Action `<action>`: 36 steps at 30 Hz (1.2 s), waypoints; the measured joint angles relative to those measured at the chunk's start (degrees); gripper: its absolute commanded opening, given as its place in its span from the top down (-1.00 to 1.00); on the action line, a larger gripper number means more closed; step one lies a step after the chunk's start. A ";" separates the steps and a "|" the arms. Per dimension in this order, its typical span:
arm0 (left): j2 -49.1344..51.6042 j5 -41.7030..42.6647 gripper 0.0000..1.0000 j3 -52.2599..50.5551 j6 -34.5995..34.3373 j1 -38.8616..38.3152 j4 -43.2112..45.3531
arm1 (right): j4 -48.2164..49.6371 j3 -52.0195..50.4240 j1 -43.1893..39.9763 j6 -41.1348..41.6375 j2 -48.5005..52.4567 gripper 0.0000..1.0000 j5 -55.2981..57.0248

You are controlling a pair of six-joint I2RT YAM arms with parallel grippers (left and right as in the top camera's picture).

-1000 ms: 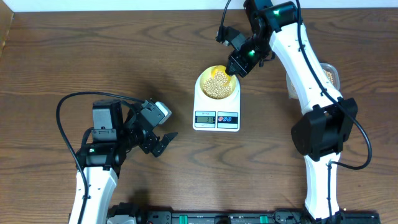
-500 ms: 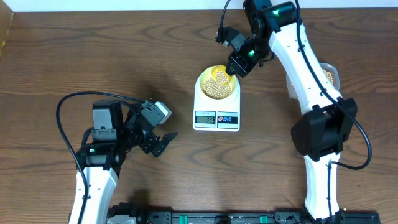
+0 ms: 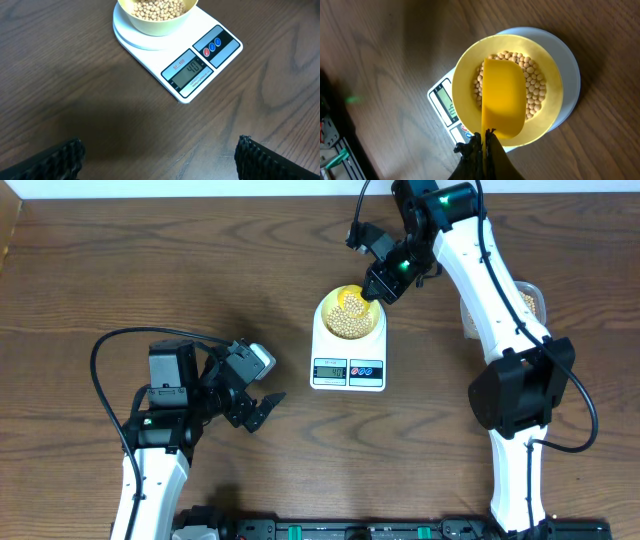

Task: Scoop item into bowl and weigh 50g on scale
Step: 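Tilt the scoop slowly to trickle soybeans into the bowl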

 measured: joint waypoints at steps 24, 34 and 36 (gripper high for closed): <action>0.00 0.00 -0.95 0.00 0.00 0.00 0.00 | -0.22 0.00 0.02 -0.02 0.00 0.97 0.28; 0.00 0.00 -0.95 0.00 0.00 0.00 0.00 | -0.39 0.00 1.16 -0.02 0.00 0.97 3.23; 0.00 0.00 -0.95 0.00 0.00 0.00 0.00 | -0.39 0.00 1.36 -0.02 0.00 0.97 3.80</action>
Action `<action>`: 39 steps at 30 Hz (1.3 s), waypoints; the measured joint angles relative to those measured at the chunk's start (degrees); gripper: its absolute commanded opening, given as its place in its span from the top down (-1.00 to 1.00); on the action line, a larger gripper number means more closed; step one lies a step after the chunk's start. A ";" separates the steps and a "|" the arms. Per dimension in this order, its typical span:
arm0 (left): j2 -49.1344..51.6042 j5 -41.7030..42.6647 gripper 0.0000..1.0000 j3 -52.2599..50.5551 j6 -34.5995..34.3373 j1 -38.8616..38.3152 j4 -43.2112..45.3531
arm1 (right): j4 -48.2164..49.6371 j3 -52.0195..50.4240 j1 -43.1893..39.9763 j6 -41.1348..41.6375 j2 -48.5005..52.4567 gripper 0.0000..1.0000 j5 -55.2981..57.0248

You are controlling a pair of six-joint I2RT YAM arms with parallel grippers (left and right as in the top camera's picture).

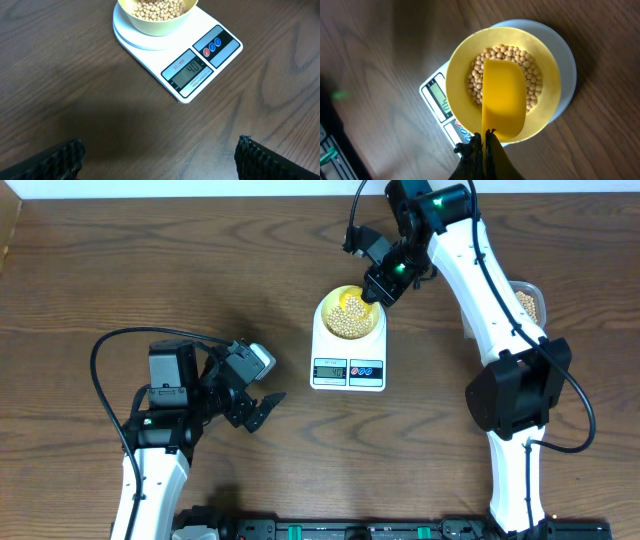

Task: Scoop item into bowl and weigh 50g on scale
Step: 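Tilt the scoop slowly to trickle soybeans into the bowl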

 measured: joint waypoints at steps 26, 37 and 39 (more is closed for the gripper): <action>0.00 0.00 -0.95 0.00 0.00 0.00 0.00 | -0.17 0.00 -2.51 -1.51 0.00 0.98 -6.29; 0.00 0.00 -0.95 0.00 0.00 0.00 0.00 | -0.33 0.00 -4.39 -1.51 0.00 0.98 -9.60; 0.00 0.00 -0.95 0.00 0.00 0.00 0.00 | -0.37 0.00 -4.42 -1.51 0.00 0.98 -9.66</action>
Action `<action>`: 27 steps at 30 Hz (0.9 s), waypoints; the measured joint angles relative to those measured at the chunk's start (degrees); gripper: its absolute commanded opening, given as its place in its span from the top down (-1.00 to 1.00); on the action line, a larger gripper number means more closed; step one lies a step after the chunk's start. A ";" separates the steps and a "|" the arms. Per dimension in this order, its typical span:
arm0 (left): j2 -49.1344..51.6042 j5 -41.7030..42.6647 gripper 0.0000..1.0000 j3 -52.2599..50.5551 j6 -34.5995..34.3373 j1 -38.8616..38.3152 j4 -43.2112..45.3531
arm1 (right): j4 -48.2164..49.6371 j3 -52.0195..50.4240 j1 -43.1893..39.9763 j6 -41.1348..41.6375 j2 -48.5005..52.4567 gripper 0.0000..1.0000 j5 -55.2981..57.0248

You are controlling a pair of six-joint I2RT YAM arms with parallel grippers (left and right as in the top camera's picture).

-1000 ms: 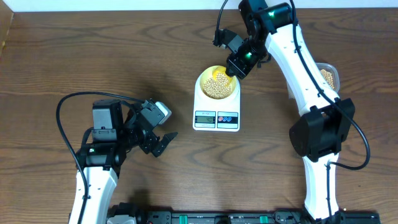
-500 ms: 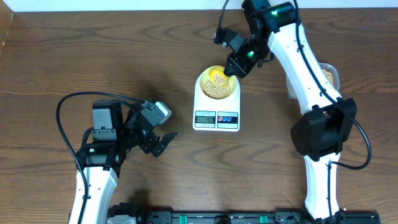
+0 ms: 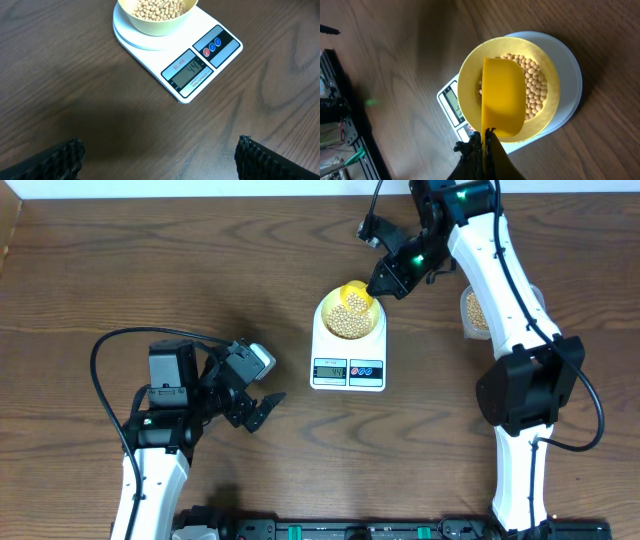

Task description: Scoop item into bowl and weigh 50g on scale

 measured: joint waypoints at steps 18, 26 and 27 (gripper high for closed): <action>0.00 0.00 -0.95 0.00 0.00 0.00 0.00 | -0.11 0.02 -0.20 -1.33 0.00 0.97 -0.04; 0.00 0.00 -0.95 0.00 0.00 0.00 0.00 | -0.20 0.02 1.16 -2.01 0.00 0.98 3.19; 0.00 0.00 -0.95 0.00 0.00 0.00 0.00 | -0.17 0.00 1.53 -2.03 0.00 0.97 3.69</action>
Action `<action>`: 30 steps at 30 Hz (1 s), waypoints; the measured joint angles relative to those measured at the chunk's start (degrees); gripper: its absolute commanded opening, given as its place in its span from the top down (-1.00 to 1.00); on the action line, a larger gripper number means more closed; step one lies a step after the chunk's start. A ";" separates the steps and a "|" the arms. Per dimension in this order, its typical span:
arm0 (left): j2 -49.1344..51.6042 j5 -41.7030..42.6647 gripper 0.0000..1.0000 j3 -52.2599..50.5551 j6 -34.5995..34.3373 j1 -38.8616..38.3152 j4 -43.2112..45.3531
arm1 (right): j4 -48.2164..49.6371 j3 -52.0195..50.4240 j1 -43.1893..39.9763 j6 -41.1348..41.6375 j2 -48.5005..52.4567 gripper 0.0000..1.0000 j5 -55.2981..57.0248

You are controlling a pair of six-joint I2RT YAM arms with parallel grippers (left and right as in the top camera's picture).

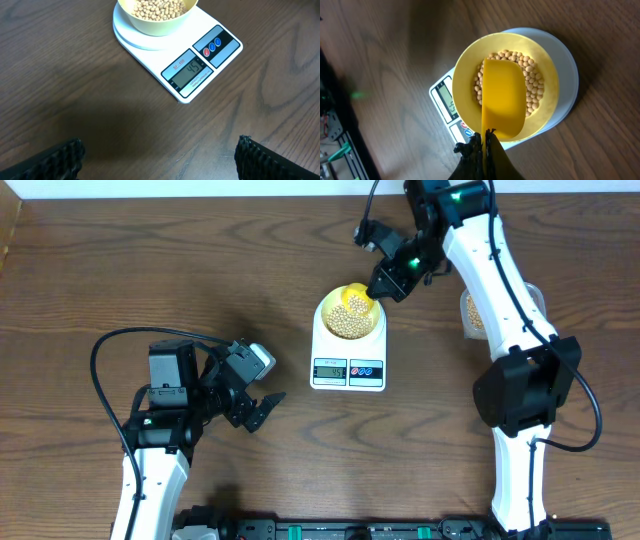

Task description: Scoop item into bowl and weigh 50g on scale

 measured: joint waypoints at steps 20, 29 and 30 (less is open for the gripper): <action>0.00 0.00 -0.95 0.00 0.00 0.00 0.00 | -0.07 0.02 0.70 -1.29 0.00 0.98 3.48; 0.00 0.00 -0.95 0.00 0.00 0.00 0.00 | -0.07 0.00 0.68 -1.46 0.00 0.98 3.56; 0.00 0.00 -0.95 0.00 0.00 0.00 0.00 | -0.07 0.02 0.81 -1.46 0.00 0.98 4.17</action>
